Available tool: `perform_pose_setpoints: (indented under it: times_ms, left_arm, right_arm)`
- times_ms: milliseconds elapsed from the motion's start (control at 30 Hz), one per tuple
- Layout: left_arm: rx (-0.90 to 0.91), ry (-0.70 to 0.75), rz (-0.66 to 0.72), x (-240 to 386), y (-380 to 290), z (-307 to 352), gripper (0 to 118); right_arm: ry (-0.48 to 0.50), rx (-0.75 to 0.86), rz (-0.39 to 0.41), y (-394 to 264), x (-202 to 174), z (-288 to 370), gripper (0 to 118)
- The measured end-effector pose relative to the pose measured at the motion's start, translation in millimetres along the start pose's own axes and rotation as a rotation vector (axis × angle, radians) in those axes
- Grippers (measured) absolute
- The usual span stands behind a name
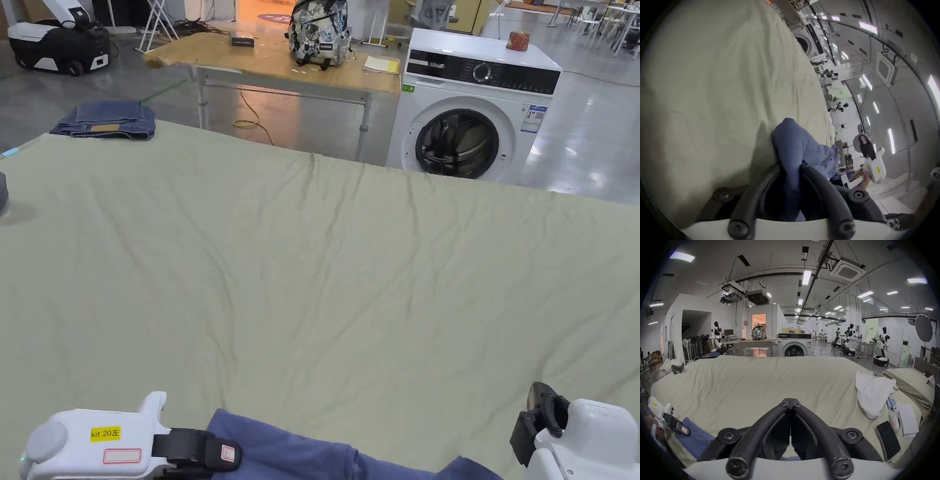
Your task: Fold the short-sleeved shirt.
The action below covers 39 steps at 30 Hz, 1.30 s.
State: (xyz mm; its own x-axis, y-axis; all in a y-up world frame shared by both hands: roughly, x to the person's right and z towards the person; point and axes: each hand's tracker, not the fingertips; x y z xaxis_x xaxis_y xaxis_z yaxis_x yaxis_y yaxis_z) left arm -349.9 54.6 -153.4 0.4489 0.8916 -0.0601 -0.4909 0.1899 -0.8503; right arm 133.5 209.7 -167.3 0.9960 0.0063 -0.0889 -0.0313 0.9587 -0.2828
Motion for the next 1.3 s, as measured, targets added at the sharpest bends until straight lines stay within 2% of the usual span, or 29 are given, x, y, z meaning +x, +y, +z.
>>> perform_pose_setpoints:
  times_ms: [300,500,667,967,1300]
  left_arm:
    - [0.093,0.019,-0.13,44,15,64,3]
    - [0.167,0.182,-0.171,77,27,134,3]
    - [0.178,0.295,-0.187,101,29,148,3]
    - [0.067,0.227,-0.275,165,10,83,3]
    - [-0.098,0.294,-0.337,206,-15,-39,3]
  right_arm:
    - [0.012,0.002,0.005,2,-1,-1,0]
    - [0.024,0.006,0.007,5,-4,-2,0]
    - [0.035,0.014,0.011,6,-7,-1,0]
    - [0.027,0.011,0.006,5,-3,3,0]
    - [0.014,-0.002,-0.008,-1,4,6,0]
